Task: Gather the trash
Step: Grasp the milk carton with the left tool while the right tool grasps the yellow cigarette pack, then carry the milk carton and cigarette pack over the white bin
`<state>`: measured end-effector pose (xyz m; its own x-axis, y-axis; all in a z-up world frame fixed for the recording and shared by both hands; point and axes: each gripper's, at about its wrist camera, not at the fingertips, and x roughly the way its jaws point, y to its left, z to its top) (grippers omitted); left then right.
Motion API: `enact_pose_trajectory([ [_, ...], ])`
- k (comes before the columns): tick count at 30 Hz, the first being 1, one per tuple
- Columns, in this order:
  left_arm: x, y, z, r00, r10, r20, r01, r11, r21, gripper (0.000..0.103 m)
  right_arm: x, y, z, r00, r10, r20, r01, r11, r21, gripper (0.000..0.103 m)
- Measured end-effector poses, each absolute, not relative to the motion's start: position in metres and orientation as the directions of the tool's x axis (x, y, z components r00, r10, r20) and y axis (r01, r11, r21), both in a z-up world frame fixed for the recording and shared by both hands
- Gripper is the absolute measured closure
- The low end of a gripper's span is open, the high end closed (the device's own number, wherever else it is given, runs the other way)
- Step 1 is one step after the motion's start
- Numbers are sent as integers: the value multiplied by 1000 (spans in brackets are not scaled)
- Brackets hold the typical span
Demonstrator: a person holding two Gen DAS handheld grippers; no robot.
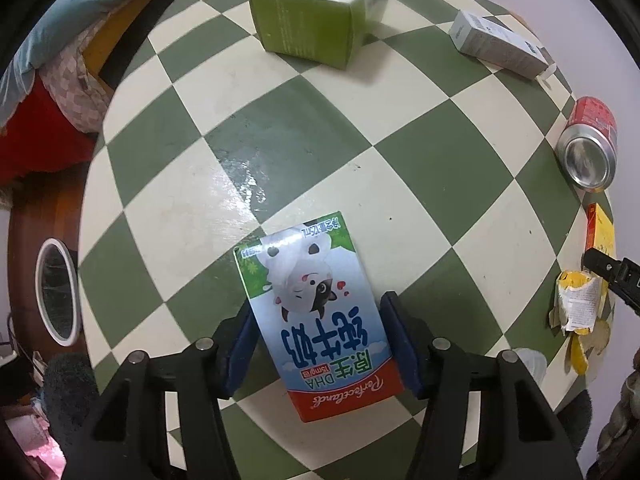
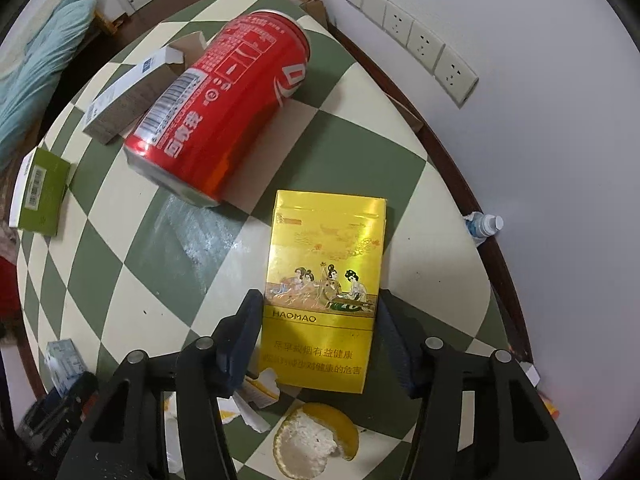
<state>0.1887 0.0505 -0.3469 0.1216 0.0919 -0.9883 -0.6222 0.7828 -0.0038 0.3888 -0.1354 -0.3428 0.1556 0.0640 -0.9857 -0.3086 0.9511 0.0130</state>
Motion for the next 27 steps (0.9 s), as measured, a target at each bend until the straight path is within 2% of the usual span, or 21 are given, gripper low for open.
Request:
enact_pose_trajectory([
  [5,178,44,-322,176,116,-978,-614,789,-17,47,386,-149,-335,162,109,-981,-313,948,54,45],
  [12,152,49,-244,329,200,-923,-591,806,-36,47,349,-132,-270,258,204,-944,-404,911,87,45],
  [21,87,127,-158,488,274,-829,-629,769,-116,47,277,-40,-176,308,407,-860,-582,796,168,45],
  [27,0,208,-129,490,356,-796,-720,680,-139,47,202,69,-143,216,538,-815,-725,648,236,45],
])
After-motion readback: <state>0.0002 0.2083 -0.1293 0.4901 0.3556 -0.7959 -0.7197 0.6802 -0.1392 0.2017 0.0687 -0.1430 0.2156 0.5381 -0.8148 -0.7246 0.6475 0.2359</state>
